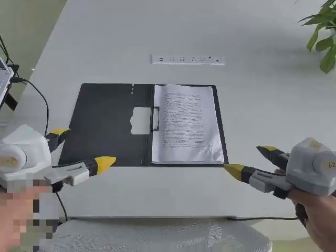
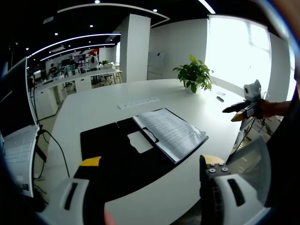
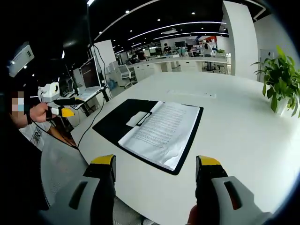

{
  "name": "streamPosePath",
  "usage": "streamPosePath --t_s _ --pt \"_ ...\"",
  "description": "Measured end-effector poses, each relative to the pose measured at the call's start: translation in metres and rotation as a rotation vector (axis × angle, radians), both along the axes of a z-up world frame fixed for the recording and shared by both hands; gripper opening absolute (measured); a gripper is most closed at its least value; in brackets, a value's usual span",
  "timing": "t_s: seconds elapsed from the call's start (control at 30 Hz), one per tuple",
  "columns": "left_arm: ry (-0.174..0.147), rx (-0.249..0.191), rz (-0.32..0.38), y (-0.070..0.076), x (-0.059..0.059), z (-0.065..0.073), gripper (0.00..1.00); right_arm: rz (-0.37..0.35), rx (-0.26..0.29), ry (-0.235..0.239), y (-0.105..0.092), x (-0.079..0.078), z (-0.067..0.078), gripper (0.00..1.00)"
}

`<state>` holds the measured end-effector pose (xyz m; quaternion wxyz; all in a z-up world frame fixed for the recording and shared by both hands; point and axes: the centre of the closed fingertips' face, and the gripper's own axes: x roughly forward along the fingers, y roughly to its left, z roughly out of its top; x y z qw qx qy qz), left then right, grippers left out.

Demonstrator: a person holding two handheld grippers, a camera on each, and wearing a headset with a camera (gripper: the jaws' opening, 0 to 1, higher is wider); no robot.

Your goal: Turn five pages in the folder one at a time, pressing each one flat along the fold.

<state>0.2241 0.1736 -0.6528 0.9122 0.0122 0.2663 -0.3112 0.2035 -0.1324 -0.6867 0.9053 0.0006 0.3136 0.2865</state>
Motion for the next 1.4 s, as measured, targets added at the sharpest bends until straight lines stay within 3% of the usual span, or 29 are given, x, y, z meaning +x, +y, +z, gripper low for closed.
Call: streamPosePath --t_s 1.4 --pt "0.008 0.013 -0.002 -0.006 0.005 0.001 0.82 -0.038 0.034 0.005 -0.011 -0.005 -0.003 0.68"
